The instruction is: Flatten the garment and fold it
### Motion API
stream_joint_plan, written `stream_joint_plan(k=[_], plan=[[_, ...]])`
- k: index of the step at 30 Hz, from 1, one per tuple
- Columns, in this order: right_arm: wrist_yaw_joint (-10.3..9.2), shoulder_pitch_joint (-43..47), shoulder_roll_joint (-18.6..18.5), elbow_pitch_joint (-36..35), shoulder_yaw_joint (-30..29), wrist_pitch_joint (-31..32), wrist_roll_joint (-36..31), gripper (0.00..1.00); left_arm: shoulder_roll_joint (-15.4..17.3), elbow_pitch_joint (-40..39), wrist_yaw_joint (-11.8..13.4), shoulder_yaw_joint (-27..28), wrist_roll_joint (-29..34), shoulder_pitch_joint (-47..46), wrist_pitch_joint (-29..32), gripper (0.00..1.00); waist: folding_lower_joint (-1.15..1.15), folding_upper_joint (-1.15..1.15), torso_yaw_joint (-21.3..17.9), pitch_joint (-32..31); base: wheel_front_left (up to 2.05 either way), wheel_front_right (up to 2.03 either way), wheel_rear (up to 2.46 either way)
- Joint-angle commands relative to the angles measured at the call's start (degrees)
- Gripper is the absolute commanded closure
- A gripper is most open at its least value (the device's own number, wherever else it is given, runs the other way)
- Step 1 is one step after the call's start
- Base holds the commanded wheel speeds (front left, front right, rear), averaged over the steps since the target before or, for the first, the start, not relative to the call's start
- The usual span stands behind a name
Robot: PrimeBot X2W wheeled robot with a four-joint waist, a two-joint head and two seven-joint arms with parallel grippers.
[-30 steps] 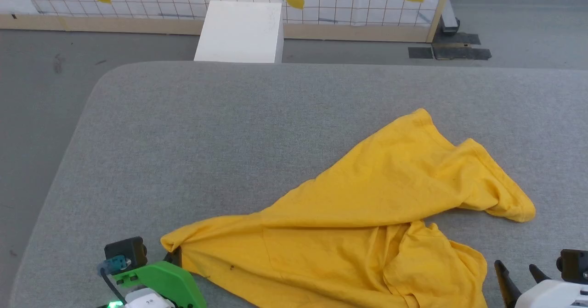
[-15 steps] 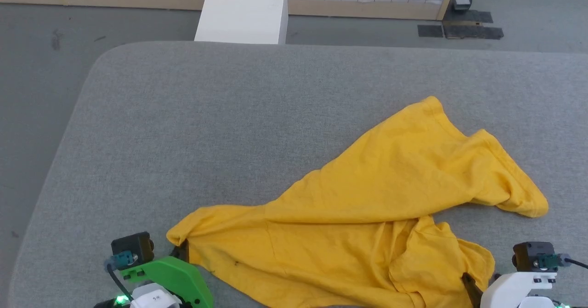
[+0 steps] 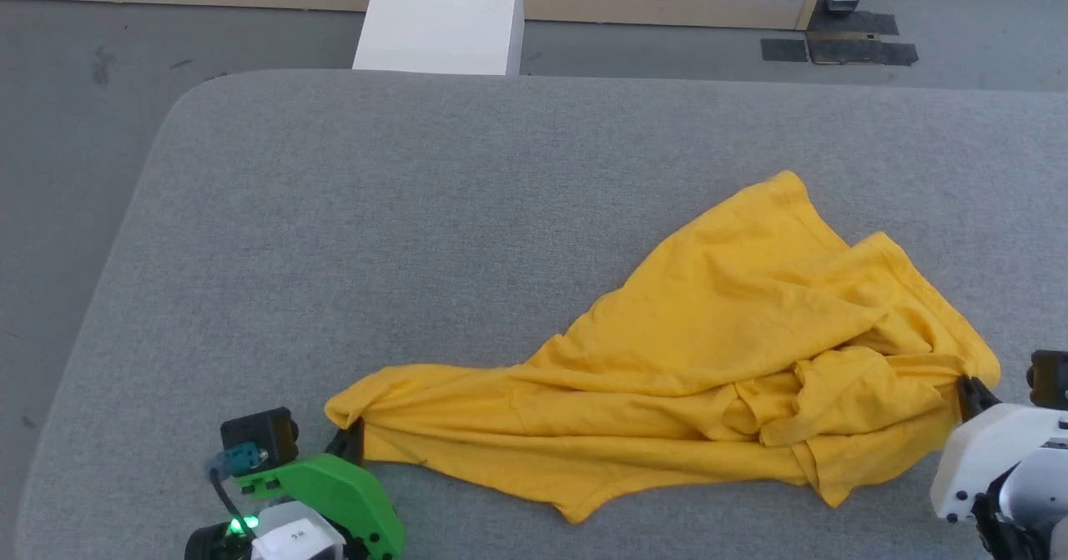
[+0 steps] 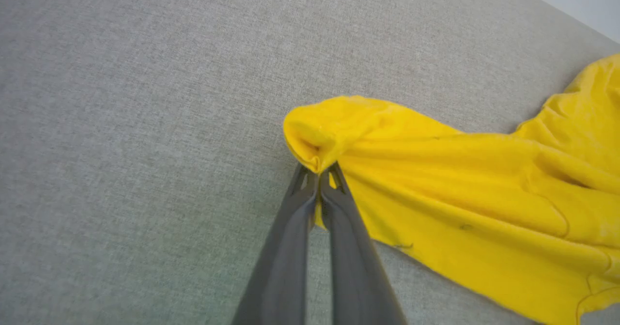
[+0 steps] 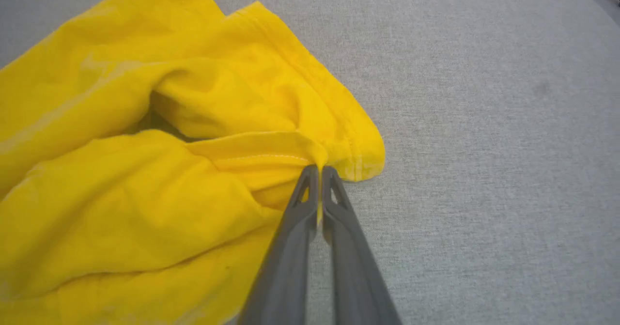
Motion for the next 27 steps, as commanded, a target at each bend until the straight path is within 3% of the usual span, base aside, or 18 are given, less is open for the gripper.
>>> stream_joint_plan(k=[1, 6, 11, 15, 19, 27], plan=[[-0.11, -0.49, -0.08, 0.0, 0.45, 0.21, -0.09, 0.0, -0.2, 0.11, -0.39, -0.18, -0.81, -1.04, -0.42, 1.0, 0.0, 0.0, 0.29, -0.25, 0.0, 0.0, 0.0], [-0.11, 4.4, -0.08, -4.29, 4.81, 2.89, -0.32, 0.0, -0.61, 0.75, -1.06, -1.21, -0.98, -1.15, -0.53, 1.0, 0.0, 0.0, 1.14, -0.96, 0.0, 0.0, 0.0], [-0.11, 14.71, -0.09, -16.28, 14.12, 5.77, -1.37, 0.0, -0.71, 1.28, -1.39, -1.48, -1.33, -0.97, -0.93, 1.0, 0.0, 0.0, 1.03, -1.45, 0.0, 0.0, 0.0], [-0.11, 21.14, -0.82, -21.81, 19.83, 7.83, -2.11, 0.0, -0.48, 1.1, -1.25, -1.01, -1.68, -0.89, -1.31, 1.0, 0.0, 0.0, -0.04, -0.76, 0.0, 0.0, 0.0], [-0.11, 21.76, -1.1, -19.45, 19.87, 4.95, -3.73, 0.0, -0.16, 0.6, -1.07, -0.77, -1.76, -1.32, -1.32, 1.0, 0.0, 0.0, -0.89, 0.47, 0.0, 0.0, 0.0], [-0.11, 14.86, -0.56, -7.25, 19.95, -2.79, -5.9, 0.0, 0.19, 0.43, -1.14, -0.98, -1.77, -2.55, -1.27, 1.0, 0.0, 0.0, -0.58, 2.36, 0.0, 0.0, 0.0]])
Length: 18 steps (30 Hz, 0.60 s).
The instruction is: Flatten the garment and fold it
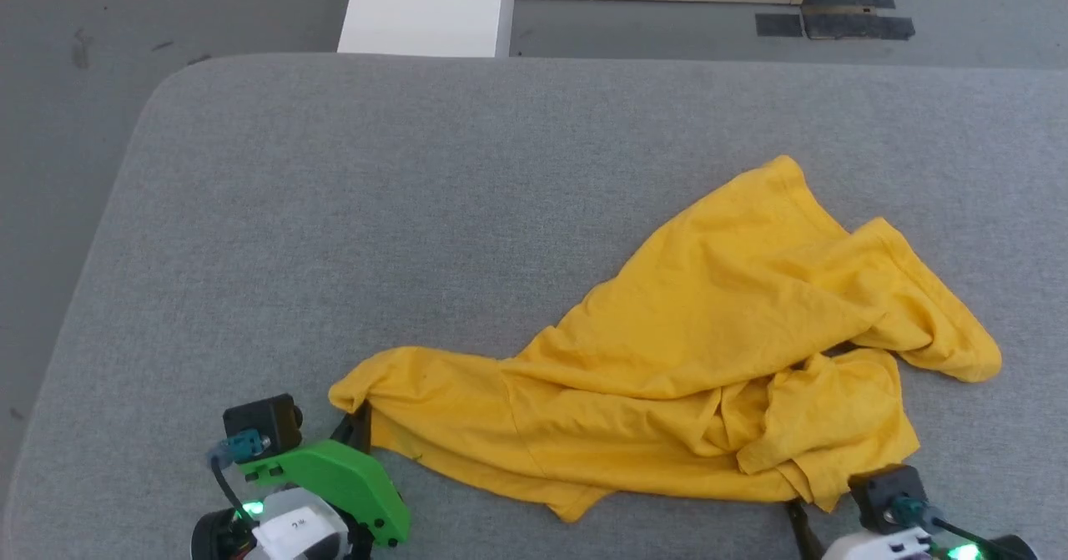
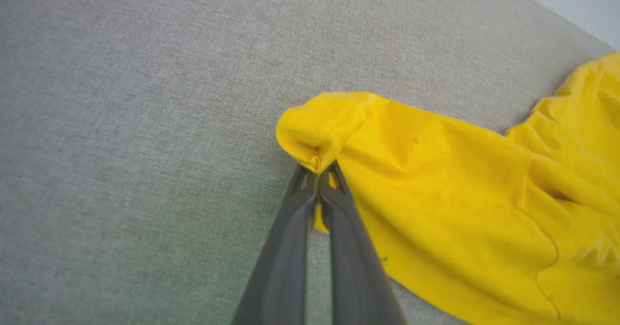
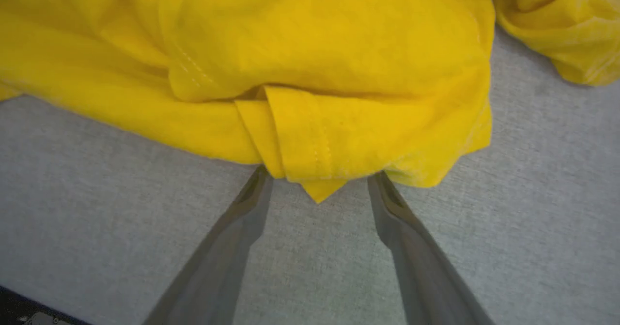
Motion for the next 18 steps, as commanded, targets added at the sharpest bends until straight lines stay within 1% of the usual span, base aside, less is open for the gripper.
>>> stream_joint_plan(k=[1, 3, 4, 5, 6, 7, 12, 14, 18], plan=[[-0.1, -1.62, 0.21, 1.34, 0.35, -0.59, -0.63, 0.0, 0.37, -0.08, 0.06, -0.06, 0.08, -0.91, -0.25, 1.0, 0.0, 0.0, 0.3, 0.4, 0.0, 0.0, 0.0], [-0.1, -3.04, 0.28, 3.71, 0.48, -0.61, -1.07, 0.02, 0.4, -0.05, 0.06, -0.18, 0.09, -1.05, -0.25, 1.0, 0.0, 0.0, 0.53, 0.59, 0.0, 0.0, 0.0], [-0.1, -3.67, 0.31, 4.8, 0.63, -0.44, -1.08, 0.25, 0.39, 0.01, 0.04, -0.28, 0.08, -1.12, -0.24, 1.0, 0.0, 0.0, 0.7, 0.64, 0.0, 0.0, 0.0], [-0.1, -4.23, 0.35, 5.6, 0.59, -0.49, -1.06, 0.54, 0.35, 0.11, -0.01, -0.38, 0.06, -1.19, -0.29, 1.0, 0.0, 0.0, 0.88, 0.62, 0.0, 0.0, 0.0], [-0.1, -4.53, 0.38, 6.1, 0.48, -0.54, -0.98, 0.9, 0.33, 0.24, -0.07, -0.45, 0.03, -1.23, -0.34, 1.0, 0.0, 0.0, 1.0, 0.55, 0.0, 0.0, 0.0], [-0.1, -4.68, 0.41, 6.53, 0.35, -0.53, -0.86, 1.0, 0.31, 0.45, -0.14, -0.55, -0.02, -1.24, -0.38, 1.0, 0.0, 0.0, 1.13, 0.36, 0.0, 0.0, 0.0], [-0.1, -3.39, 0.53, 5.35, -1.09, -0.51, 0.09, 1.0, 0.27, 1.19, -0.23, -0.66, -0.36, -0.62, -0.72, 1.0, 0.0, 0.0, 1.12, -1.1, 0.0, 0.0, 0.0], [-0.1, -2.04, 0.57, 3.33, -2.03, -0.08, 0.99, 1.0, 0.28, 1.25, -0.25, -0.75, -0.45, -0.35, -0.81, 1.0, 0.0, 0.0, 1.1, -2.0, 0.0, 0.0, 0.0], [-0.1, 1.52, 0.62, -2.98, -4.91, 1.45, 3.44, 1.0, 0.59, 0.53, -0.02, -0.41, -0.62, 0.37, -1.21, 1.0, 0.0, 0.0, 0.71, -3.67, 0.0, 0.0, 0.0]])
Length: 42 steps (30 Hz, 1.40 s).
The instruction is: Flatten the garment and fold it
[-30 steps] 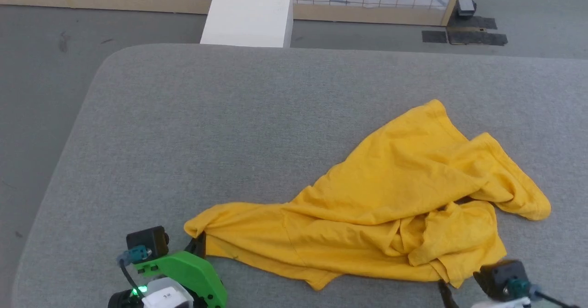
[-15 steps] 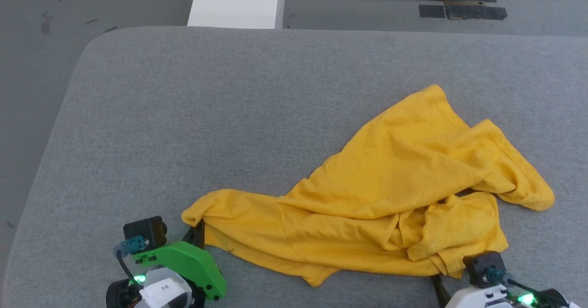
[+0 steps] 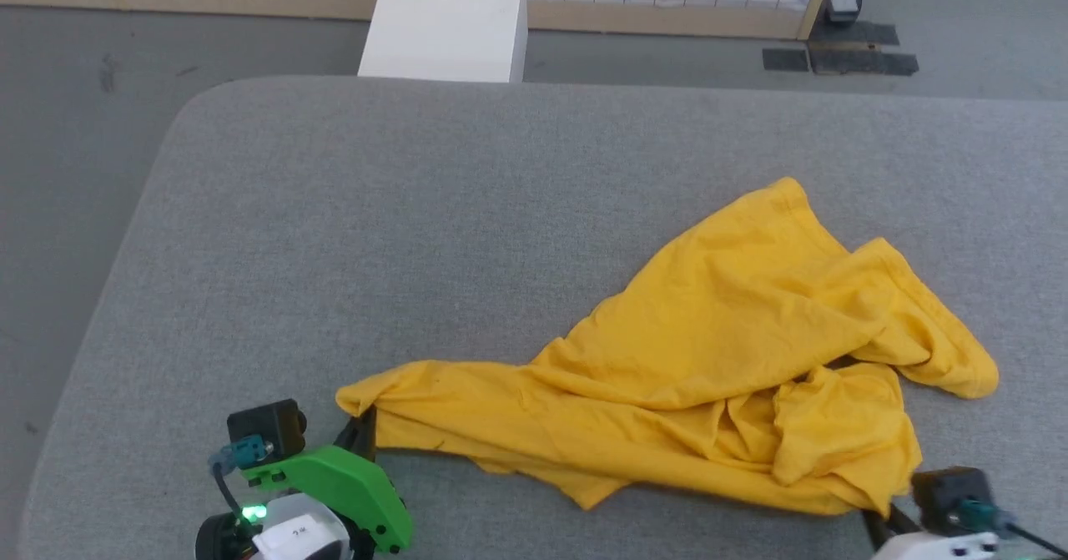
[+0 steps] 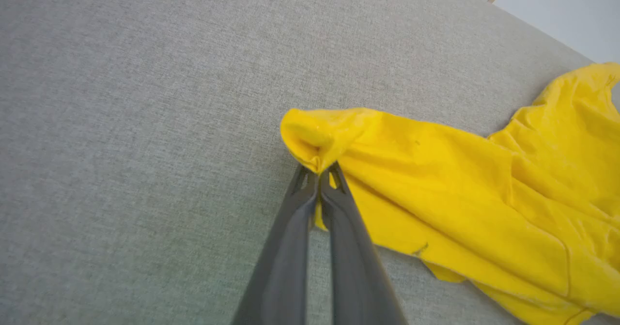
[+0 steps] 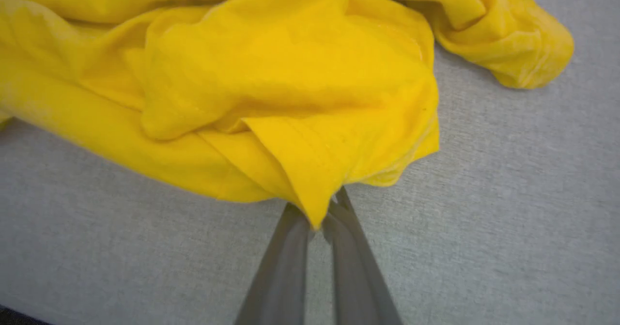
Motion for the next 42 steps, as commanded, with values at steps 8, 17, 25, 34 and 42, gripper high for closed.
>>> stream_joint_plan(k=[8, 17, 25, 34, 42], plan=[[-0.11, 3.02, -0.05, -14.67, -8.78, 9.18, 11.08, 1.0, 2.05, -4.71, 0.59, 1.76, -0.57, 1.24, -0.62, 1.0, 0.0, 0.0, -2.13, -2.5, 0.0, 0.0, 0.0], [-0.11, -1.44, -0.04, -10.82, -18.12, 18.11, 22.4, 1.0, 2.52, -7.08, 0.68, 0.74, -0.31, 0.63, 0.63, 1.0, 0.0, 0.0, -2.75, -1.71, 0.0, 0.0, 0.0], [-0.11, -7.86, -0.04, -1.82, -21.87, 11.24, 19.08, 0.0, 1.12, -5.65, -0.26, -1.6, -0.55, -0.36, 0.88, 1.0, 0.0, 0.0, -2.53, -0.4, 0.0, 0.0, 0.0], [-0.11, -8.44, -0.04, -1.79, -20.87, 4.73, 13.64, 0.0, 1.54, -3.99, -0.43, -1.52, -0.86, -0.55, 0.44, 1.0, 0.0, 0.0, -2.85, -0.81, 0.0, 0.0, 0.0], [-0.11, -3.74, -0.04, -2.52, -13.14, 6.09, 9.02, 0.0, 1.54, -4.25, -0.17, -1.58, -1.06, -0.74, 0.24, 1.0, 0.0, 0.0, -3.09, -0.2, 0.0, 0.0, 0.0]])
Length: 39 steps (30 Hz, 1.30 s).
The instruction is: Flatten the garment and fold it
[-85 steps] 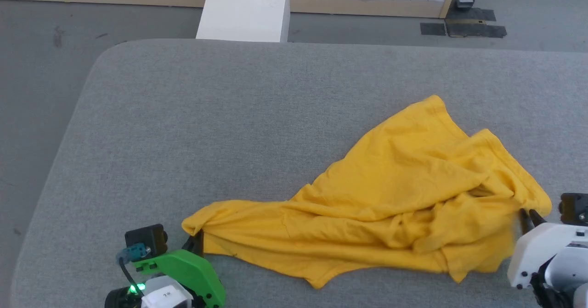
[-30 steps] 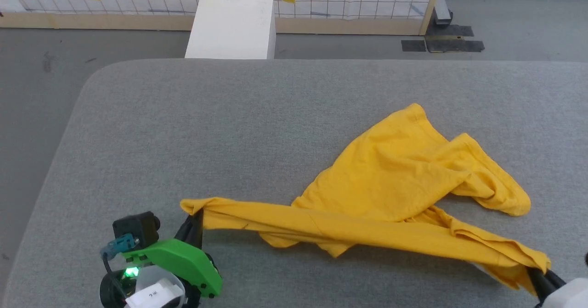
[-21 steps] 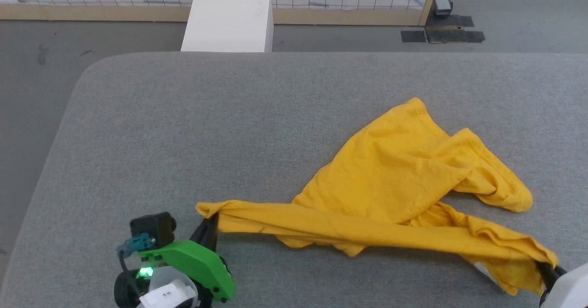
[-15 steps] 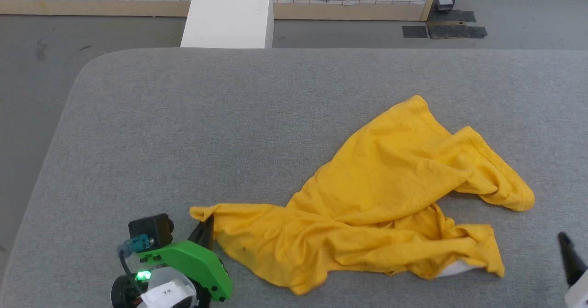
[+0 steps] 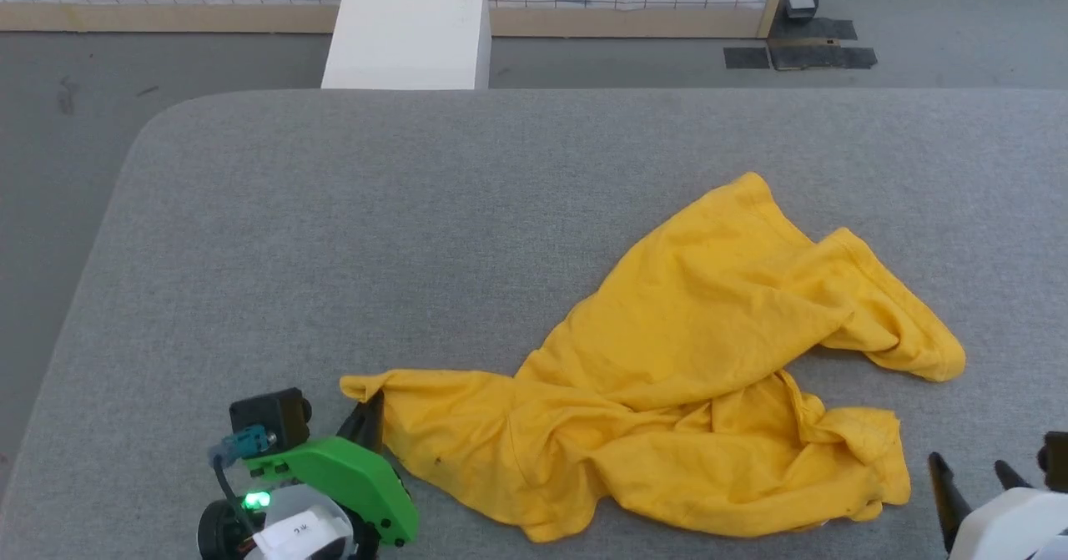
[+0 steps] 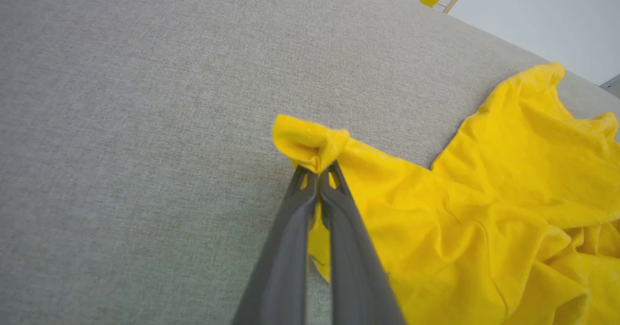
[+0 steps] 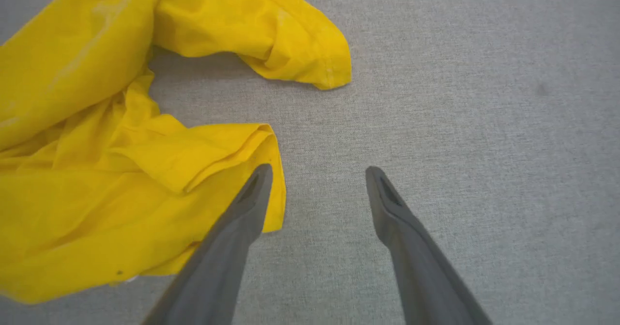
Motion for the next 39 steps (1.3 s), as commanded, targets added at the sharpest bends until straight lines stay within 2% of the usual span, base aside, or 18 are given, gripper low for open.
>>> stream_joint_plan(k=[1, 9, 13, 14, 16, 17, 26, 30, 33, 36, 39], plan=[[-0.09, -0.52, -0.06, 0.94, 0.41, -0.95, -0.59, 0.0, 0.37, -0.14, 0.18, 0.04, -0.47, -1.04, -0.27, 1.0, 0.0, 0.0, -0.02, 0.36, 0.0, 0.0, 0.0], [-0.09, -6.98, -0.06, 10.74, 3.19, -3.86, -2.42, 0.0, 0.83, -0.49, 0.24, 0.15, -0.53, -1.84, -0.36, 1.0, 0.0, 0.0, 0.31, 2.31, 0.0, 0.0, 0.0], [-0.09, -8.5, -0.06, 16.45, 4.17, 3.02, -3.69, 0.0, 0.9, -0.29, 0.04, -0.18, -0.54, -2.38, -0.24, 1.0, 0.0, 0.0, 0.94, 3.0, 0.0, 0.0, 0.0], [-0.09, -8.45, -0.06, 17.38, 4.62, 6.0, -4.42, 0.07, 0.87, -0.23, 0.0, -0.26, -0.56, -2.53, -0.25, 1.0, 0.0, 0.0, 1.12, 3.08, 0.0, 0.0, 0.0], [-0.09, -8.37, -0.1, 17.27, 4.89, 8.88, -6.18, 0.77, 0.83, -0.16, 0.0, -0.3, -0.63, -2.65, -0.34, 1.0, 0.0, 0.0, 1.33, 3.22, 0.0, 0.0, 0.0], [-0.09, -8.35, -0.1, 16.86, 4.58, 9.3, -6.52, 1.0, 0.83, -0.15, 0.04, -0.28, -0.66, -2.66, -0.41, 1.0, 0.0, 0.0, 1.35, 3.28, 0.0, 0.0, 0.0], [-0.09, -9.38, -0.07, 7.23, 0.13, 4.55, -2.21, 1.0, 0.98, -1.19, -0.69, 0.97, -1.69, -3.04, -2.93, 1.0, 0.0, 0.0, 0.78, 1.09, 0.0, 0.0, 0.0], [-0.09, -10.99, -0.37, -1.27, -0.13, 8.68, 0.31, 1.0, 0.33, -4.74, -3.09, 2.58, -5.6, -4.9, -3.3, 1.0, 0.0, 0.0, 0.19, -0.18, 0.0, 0.0, 0.0], [-0.09, -14.89, -3.43, -6.31, 0.8, 12.73, 1.27, 1.0, 1.66, -7.28, -5.34, 3.28, -8.05, -8.71, -0.74, 1.0, 0.0, 0.0, -0.39, -0.05, 0.0, 0.0, 0.0], [-0.09, -21.57, -7.34, -7.26, 2.33, 15.69, 2.08, 1.0, 2.45, -9.32, -7.01, 4.32, -11.37, -14.71, 2.78, 1.0, 0.0, 0.0, -0.89, 1.35, 0.0, 0.0, 0.0], [-0.09, -31.21, -10.85, -5.01, 4.33, 17.88, 2.62, 1.0, 2.66, -9.65, -6.76, 7.03, -15.3, -23.4, 6.1, 1.0, 0.0, 0.0, -1.49, 4.33, 0.0, 0.0, 0.0]])
